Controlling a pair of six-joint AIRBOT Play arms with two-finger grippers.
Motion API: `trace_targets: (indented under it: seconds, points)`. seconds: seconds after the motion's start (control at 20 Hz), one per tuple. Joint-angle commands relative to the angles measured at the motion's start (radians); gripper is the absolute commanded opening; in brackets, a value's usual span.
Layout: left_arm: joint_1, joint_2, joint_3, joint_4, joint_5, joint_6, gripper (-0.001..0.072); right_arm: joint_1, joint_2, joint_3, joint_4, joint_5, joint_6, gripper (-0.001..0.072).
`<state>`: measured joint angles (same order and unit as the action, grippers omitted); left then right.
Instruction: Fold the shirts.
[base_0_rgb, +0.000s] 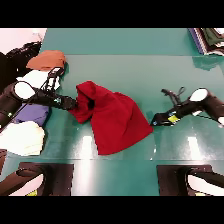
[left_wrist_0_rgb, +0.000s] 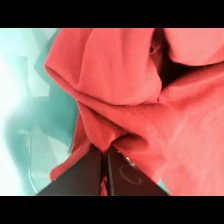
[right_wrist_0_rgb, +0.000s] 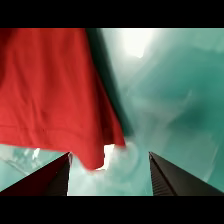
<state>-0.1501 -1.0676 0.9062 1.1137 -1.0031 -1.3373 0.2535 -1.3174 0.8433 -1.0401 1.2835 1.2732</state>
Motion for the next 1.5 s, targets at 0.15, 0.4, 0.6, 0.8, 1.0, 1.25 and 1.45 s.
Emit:
trace_targets:
  seconds: [0.15, 0.4, 0.6, 0.8, 1.0, 1.25, 1.45]
  points:
    - [0.0, 0.001, 0.01, 0.006, -0.002, -0.001, 0.0025, 0.127, -0.129, 0.09, -0.008, -0.063, -0.001, 0.0146]
    - [0.0, 0.02, 0.117, 0.232, -0.034, -0.063, 0.0024, 0.068, -0.039, 0.237, -0.108, -0.044, 0.014, 0.0015]
    - [0.0, 0.087, 0.408, 0.469, -0.047, -0.071, 0.0024, -0.063, 0.158, 0.488, -0.176, -0.069, 0.046, 0.0015]
    - [0.0, 0.127, 0.649, 0.472, 0.028, -0.039, 0.0024, -0.175, 0.307, 0.711, -0.177, -0.151, 0.045, 0.0015]
    - [0.0, 0.151, 0.776, 0.472, 0.135, -0.016, 0.0024, -0.218, 0.397, 0.842, -0.194, -0.196, 0.042, 0.0015]
    - [0.0, 0.186, 0.789, 0.47, 0.216, -0.016, 0.0024, -0.218, 0.454, 0.837, -0.208, -0.238, 0.035, 0.0015]
    - [0.0, 0.186, 0.838, 0.468, 0.158, 0.007, 0.0024, -0.218, 0.485, 0.827, -0.22, -0.242, 0.035, 0.0015]
